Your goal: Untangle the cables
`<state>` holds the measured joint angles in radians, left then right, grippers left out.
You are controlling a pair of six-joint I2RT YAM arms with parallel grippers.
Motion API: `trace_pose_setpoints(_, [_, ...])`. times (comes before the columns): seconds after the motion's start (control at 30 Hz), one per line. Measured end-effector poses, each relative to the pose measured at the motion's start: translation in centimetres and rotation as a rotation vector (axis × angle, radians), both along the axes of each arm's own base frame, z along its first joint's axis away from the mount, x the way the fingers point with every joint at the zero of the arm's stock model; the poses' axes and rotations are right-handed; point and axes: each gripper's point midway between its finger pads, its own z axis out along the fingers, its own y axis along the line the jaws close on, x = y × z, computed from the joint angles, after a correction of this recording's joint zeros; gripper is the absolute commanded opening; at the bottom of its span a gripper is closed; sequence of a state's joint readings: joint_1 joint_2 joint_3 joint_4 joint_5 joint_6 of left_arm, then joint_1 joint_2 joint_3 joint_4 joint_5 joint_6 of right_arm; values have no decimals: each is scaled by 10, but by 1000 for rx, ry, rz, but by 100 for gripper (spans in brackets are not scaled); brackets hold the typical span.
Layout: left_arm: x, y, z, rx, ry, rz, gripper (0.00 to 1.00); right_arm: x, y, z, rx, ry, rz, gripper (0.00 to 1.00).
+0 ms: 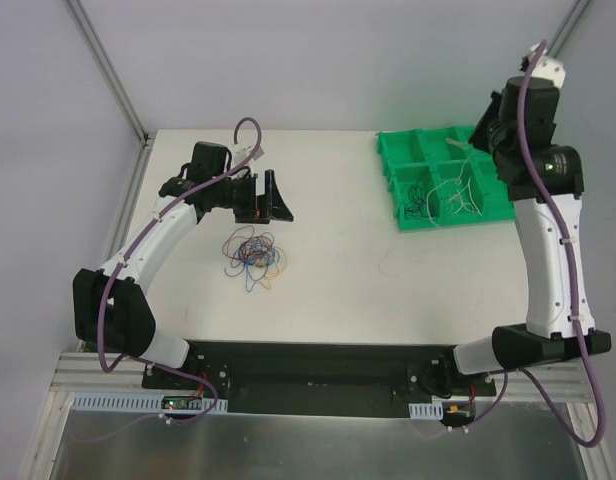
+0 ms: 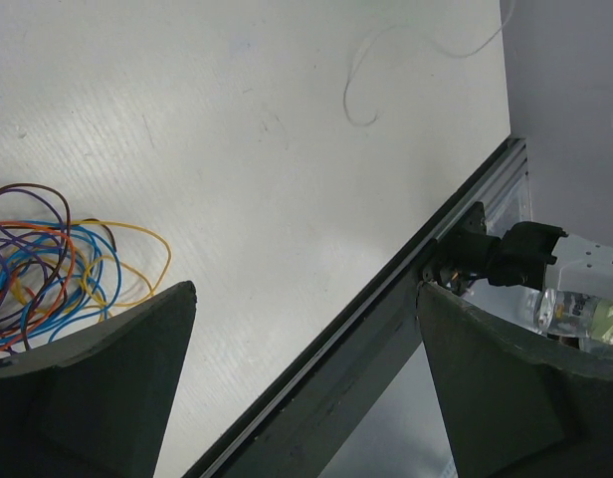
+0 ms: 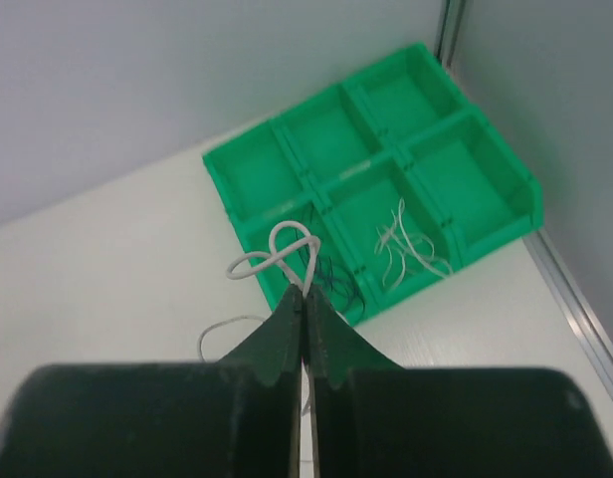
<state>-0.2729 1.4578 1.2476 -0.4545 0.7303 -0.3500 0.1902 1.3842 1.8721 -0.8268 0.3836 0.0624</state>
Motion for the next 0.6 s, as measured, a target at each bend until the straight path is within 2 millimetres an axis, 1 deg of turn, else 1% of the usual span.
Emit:
trace_pose_setpoints(0.13, [0,0,0,-1,-1,-1,92,19,-7,68,11,-158,-3,0])
trace_pose_setpoints(0.23, [0,0,0,-2,0,-1,93,27,-11,113,-4,-274,-2,0])
trace_pose_setpoints(0.33, [0,0,0,-2,0,-2,94,31,-17,143,-32,-369,-8,0])
trace_pose_setpoints(0.57, [1,2,0,-2,0,4,95,45,-39,189,-106,-545,-60,0])
trace_pose_setpoints(0.6, [1,2,0,-2,-1,5,95,48,-43,201,-115,-587,-70,0])
